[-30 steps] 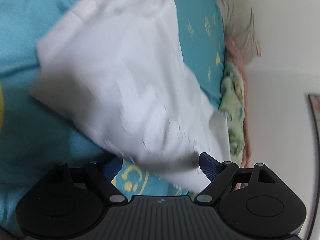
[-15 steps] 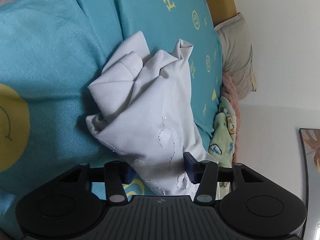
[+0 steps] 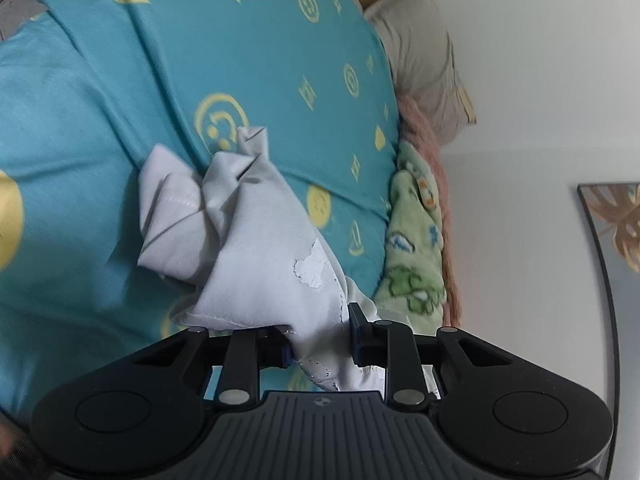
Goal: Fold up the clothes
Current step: 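Grasp the folded shirt bundle with both tools and lift it, then carry the bundle with both tools onto the green blanket and release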
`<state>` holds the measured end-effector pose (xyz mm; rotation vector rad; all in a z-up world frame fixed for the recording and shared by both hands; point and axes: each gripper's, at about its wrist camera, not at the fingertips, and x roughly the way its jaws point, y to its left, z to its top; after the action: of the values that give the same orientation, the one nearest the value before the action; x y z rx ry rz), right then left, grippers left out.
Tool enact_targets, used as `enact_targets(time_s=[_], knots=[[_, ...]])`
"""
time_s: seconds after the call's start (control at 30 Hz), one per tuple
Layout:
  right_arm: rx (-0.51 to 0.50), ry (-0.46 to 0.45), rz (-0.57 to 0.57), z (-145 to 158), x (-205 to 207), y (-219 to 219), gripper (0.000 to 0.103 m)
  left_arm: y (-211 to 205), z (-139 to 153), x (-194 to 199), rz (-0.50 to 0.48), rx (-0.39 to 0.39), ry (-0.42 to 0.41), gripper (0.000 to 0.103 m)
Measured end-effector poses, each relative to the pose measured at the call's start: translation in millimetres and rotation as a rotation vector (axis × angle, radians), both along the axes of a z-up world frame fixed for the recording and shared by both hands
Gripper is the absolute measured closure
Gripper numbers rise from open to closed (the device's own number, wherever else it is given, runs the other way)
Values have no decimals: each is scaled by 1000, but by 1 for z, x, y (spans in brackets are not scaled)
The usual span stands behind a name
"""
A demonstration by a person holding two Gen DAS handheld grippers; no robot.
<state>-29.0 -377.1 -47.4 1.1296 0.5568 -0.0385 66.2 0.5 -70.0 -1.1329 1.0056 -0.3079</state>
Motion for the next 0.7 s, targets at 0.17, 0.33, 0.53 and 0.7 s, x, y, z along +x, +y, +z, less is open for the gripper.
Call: enact_targets(time_s=[0.17,0.33,0.53,0.7], knots=[[-9,-17,-38,25,-21,-52,91,-62,36,12,-102,26,5,76],[2,12,-97,32,-27,-119,91,-145,59,35,-199,77,13,76],[-79,-8,-206,70,-4,-214,91,-264,94,87,-328,87,-51,76],[-289,-156,-357,148,-1,-281,91,-380,157,122,-474,1,-282,75]])
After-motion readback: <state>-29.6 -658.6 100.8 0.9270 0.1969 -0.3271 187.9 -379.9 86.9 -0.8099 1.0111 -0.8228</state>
